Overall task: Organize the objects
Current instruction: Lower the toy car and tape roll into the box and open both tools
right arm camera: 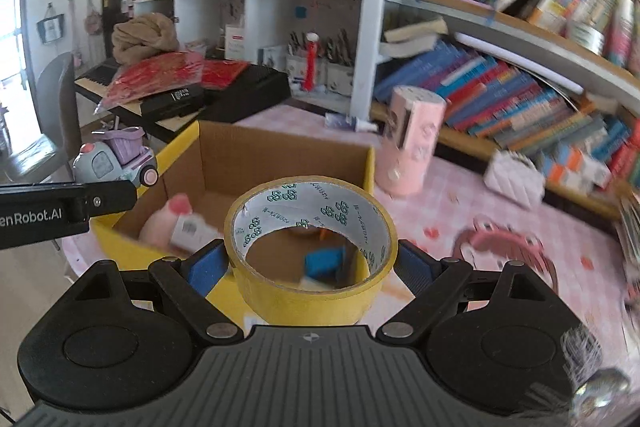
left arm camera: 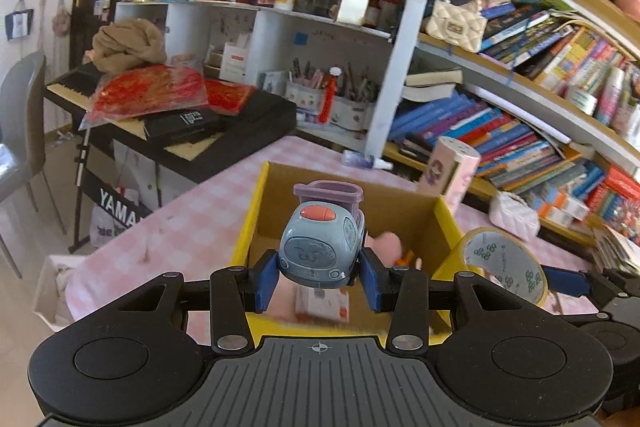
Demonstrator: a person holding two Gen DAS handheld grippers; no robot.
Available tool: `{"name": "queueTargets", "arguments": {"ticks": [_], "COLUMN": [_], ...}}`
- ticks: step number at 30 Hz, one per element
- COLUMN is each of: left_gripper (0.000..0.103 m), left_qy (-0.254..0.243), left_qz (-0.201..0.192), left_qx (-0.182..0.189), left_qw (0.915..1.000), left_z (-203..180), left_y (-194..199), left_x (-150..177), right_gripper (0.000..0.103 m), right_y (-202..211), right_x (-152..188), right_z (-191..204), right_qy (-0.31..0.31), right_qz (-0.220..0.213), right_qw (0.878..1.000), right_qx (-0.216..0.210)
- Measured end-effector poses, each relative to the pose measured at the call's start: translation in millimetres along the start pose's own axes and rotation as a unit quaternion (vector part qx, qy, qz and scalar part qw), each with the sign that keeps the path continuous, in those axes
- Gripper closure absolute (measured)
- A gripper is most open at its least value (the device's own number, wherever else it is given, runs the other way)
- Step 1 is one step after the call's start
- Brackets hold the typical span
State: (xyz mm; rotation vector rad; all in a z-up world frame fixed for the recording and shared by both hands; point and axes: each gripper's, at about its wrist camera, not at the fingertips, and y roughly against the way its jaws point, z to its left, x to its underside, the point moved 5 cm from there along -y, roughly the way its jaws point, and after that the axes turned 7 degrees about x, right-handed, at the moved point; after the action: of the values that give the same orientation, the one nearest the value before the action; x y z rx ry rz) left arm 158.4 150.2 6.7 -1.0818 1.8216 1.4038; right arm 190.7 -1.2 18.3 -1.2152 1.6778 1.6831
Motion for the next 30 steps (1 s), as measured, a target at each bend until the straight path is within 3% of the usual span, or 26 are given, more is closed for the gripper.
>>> {"name": "queueTargets", "arguments": {"ticks": [13,22,30], "left_gripper": [0.062,0.061,0.061], "left_qy": [-0.014,-0.02,-0.025], "left_qz": [0.051,0.092,0.112], "left_qx": [-0.035,-0.051,-0.053], "left_qw": [0.998,0.9942,0.992], "left_z": [-11,-13,-19], "left_y": [-72,-98,-108], "left_x": [-3,12,21], "right_gripper": [0.014,0.014,0.014], "right_y": [-90,-117,-130], "right_x": [-16,-6,-3], "right_z": [10,20,22], "right_qy": [0.123,0.209,0.221], "right_qz": [0.007,0.034,0.071], "right_qw": [0.992,0.975,0.968], "right_qx": [-0.035,-0.069,-0.094]}}
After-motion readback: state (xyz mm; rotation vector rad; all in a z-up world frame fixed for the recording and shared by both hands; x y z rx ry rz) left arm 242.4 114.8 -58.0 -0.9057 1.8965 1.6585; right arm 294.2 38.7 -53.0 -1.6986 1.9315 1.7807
